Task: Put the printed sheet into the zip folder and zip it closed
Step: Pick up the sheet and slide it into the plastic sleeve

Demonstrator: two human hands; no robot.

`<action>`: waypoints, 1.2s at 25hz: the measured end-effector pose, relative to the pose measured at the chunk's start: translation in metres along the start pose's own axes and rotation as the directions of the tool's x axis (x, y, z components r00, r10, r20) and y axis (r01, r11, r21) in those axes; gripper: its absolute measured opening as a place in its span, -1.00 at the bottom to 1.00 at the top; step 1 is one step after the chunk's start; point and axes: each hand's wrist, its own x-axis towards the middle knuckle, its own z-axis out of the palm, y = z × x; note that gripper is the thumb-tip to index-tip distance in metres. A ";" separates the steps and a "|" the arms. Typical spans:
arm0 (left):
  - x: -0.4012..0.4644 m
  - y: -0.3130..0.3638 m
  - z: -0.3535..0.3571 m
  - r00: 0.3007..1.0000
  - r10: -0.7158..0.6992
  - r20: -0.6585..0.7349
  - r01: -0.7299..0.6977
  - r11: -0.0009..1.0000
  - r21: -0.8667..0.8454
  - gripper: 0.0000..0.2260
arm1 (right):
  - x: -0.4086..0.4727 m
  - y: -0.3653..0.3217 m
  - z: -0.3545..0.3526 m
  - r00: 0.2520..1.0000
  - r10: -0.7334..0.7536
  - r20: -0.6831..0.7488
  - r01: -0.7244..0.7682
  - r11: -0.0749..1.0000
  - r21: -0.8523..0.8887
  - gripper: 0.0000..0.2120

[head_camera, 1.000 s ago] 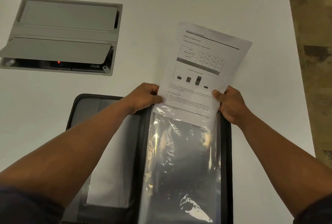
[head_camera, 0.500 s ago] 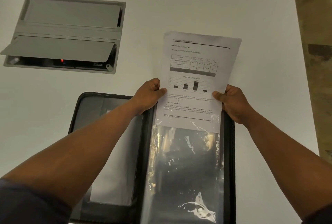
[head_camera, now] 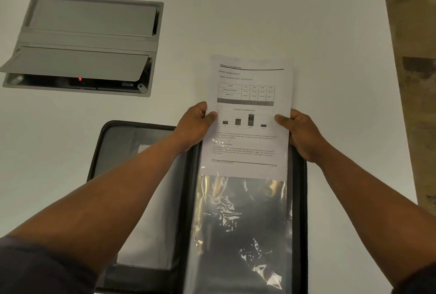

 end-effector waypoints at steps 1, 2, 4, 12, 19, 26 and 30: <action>0.000 0.001 0.001 1.000 -0.003 -0.005 0.003 1.000 -0.009 -0.64 | 0.000 0.000 0.000 1.000 -0.012 -0.009 0.012 1.000 -0.008 -0.82; -0.001 0.001 0.002 1.000 -0.010 -0.015 0.009 0.999 -0.039 -0.75 | -0.001 0.000 0.000 1.000 -0.022 -0.008 0.021 1.000 -0.021 -0.82; -0.002 0.004 0.003 1.000 -0.003 -0.025 0.000 0.992 -0.130 -0.82 | -0.003 0.000 0.000 1.000 -0.024 0.019 0.025 0.999 -0.044 -0.81; 0.002 -0.003 0.003 0.999 -0.015 -0.052 0.009 0.994 -0.107 -0.78 | -0.005 -0.001 0.003 1.000 0.010 0.017 -0.010 1.000 0.026 -0.80; -0.001 0.002 0.006 0.999 0.007 -0.044 -0.018 0.967 -0.254 -0.83 | -0.003 0.003 -0.001 0.999 0.042 0.002 -0.042 0.998 0.039 -0.83; -0.002 0.000 0.006 0.999 -0.048 -0.010 0.046 0.982 -0.181 -0.79 | -0.006 0.000 0.003 0.999 0.018 -0.031 -0.017 0.999 0.031 -0.83; -0.002 0.000 0.006 0.999 -0.023 -0.027 0.015 0.962 -0.274 -0.82 | -0.007 0.002 0.002 1.000 0.011 -0.002 -0.011 1.000 0.005 -0.84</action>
